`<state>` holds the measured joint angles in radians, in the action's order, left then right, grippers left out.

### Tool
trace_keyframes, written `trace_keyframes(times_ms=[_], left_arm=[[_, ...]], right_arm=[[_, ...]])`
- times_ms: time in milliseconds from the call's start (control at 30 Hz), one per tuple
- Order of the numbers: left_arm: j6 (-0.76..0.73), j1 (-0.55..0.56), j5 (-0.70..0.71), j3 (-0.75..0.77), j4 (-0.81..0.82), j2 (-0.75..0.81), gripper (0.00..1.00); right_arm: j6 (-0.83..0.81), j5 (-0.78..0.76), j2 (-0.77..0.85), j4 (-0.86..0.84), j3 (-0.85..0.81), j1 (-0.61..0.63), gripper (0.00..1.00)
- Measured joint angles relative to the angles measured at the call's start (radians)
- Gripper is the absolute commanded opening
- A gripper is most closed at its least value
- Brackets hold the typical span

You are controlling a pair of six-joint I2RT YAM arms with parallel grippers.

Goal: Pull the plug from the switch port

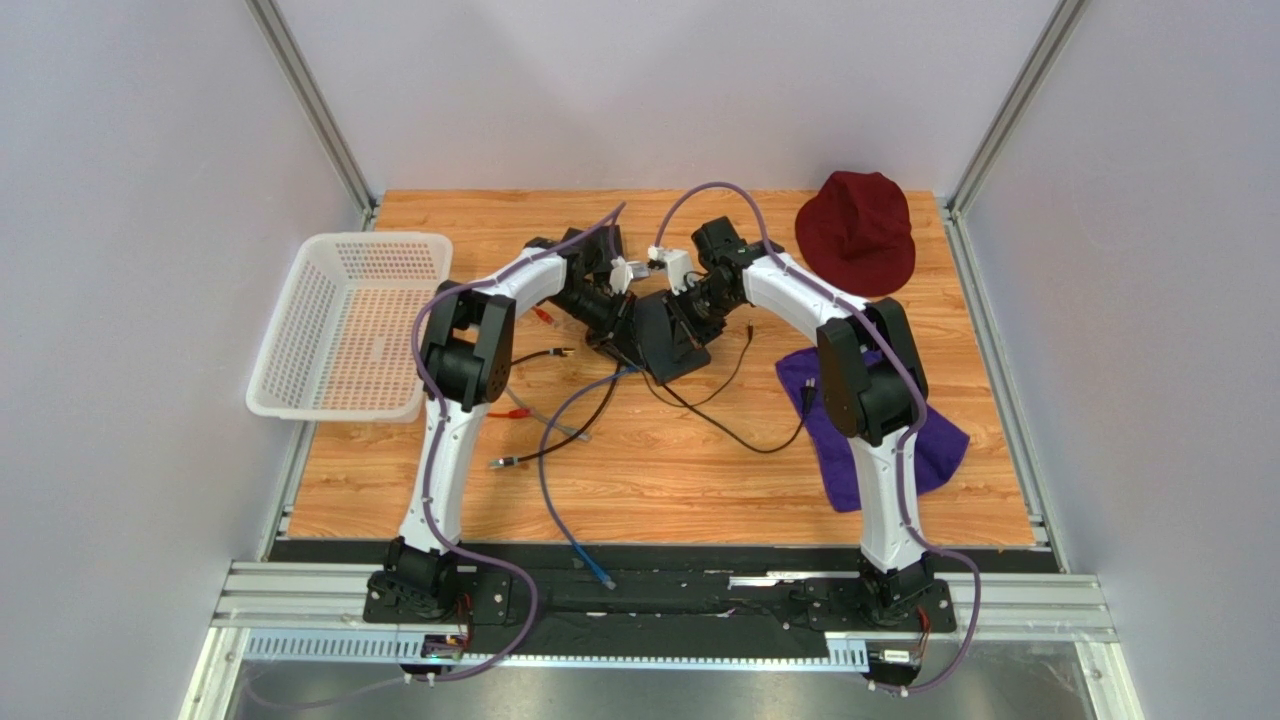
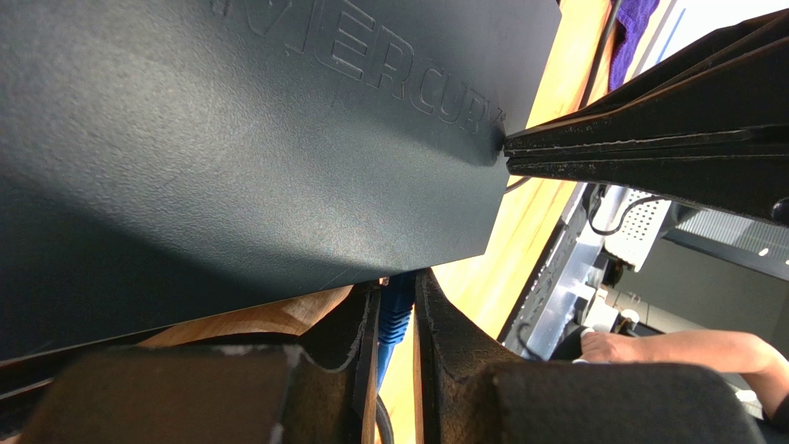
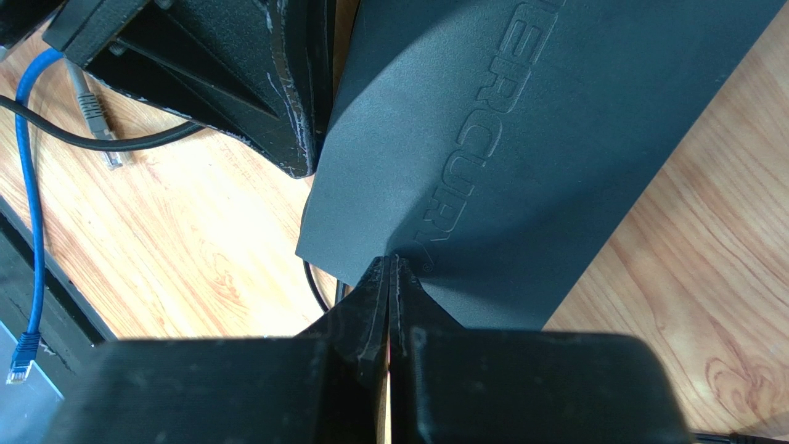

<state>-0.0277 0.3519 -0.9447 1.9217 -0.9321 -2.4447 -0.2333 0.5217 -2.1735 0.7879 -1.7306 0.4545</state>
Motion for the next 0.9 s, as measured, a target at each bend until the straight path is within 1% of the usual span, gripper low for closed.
trace_keyframes(times_ms=[900], left_arm=[[-0.027, 0.0, 0.012, 0.013, -0.017, 0.0, 0.0]], right_arm=[[-0.001, -0.013, 0.0, -0.002, 0.0, 0.005, 0.0]])
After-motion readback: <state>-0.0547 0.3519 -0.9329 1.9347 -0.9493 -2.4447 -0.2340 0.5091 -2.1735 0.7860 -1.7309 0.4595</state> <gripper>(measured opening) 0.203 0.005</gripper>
